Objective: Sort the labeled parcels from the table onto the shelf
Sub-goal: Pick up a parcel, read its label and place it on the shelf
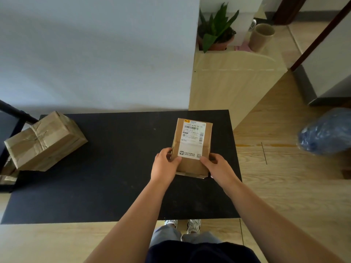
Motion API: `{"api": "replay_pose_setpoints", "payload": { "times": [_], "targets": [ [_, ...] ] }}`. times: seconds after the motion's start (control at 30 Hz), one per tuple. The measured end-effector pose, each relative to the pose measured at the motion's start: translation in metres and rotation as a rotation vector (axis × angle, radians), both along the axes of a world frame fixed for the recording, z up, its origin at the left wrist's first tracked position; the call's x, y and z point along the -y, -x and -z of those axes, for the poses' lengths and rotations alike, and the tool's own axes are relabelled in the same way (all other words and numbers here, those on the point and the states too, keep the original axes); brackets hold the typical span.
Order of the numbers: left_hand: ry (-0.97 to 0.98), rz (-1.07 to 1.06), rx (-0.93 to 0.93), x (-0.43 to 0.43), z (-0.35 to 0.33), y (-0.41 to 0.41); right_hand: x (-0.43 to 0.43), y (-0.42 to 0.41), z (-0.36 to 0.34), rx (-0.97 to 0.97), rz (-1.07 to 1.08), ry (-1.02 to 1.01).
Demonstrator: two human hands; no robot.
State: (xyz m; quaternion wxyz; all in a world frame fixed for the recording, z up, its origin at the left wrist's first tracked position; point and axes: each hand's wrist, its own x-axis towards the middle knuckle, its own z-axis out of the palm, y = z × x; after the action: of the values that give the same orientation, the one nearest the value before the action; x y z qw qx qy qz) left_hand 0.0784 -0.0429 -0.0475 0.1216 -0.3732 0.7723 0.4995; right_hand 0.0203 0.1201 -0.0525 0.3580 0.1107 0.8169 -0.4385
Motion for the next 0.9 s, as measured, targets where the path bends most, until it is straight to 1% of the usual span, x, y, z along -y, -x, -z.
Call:
{"api": "replay_pose_setpoints", "payload": {
  "times": [0.1,0.23,0.33,0.47,0.6,0.77,0.9],
  "targets": [
    [-0.077,-0.024,0.054,0.003,-0.002,0.004,0.002,0.001,0.000,0.091,0.045,0.047],
    [-0.236,-0.023,0.119,0.006,-0.006,0.010,0.002,0.005,-0.003,0.204,0.087,0.113],
    [-0.253,-0.036,0.120,0.007,-0.011,0.012,0.003,0.008,-0.007,0.215,0.089,0.134],
    [-0.304,-0.162,0.014,0.007,-0.028,0.010,0.006,0.014,-0.022,0.134,0.095,0.178],
    [-0.372,-0.264,-0.115,0.013,-0.062,0.012,0.003,0.021,-0.057,0.043,0.093,0.271],
    [-0.393,-0.251,-0.296,0.024,-0.104,0.017,-0.001,0.026,-0.107,-0.064,0.097,0.464],
    [-0.395,-0.172,-0.414,0.031,-0.136,0.017,-0.003,0.026,-0.143,-0.152,0.089,0.571]
  ]
}}
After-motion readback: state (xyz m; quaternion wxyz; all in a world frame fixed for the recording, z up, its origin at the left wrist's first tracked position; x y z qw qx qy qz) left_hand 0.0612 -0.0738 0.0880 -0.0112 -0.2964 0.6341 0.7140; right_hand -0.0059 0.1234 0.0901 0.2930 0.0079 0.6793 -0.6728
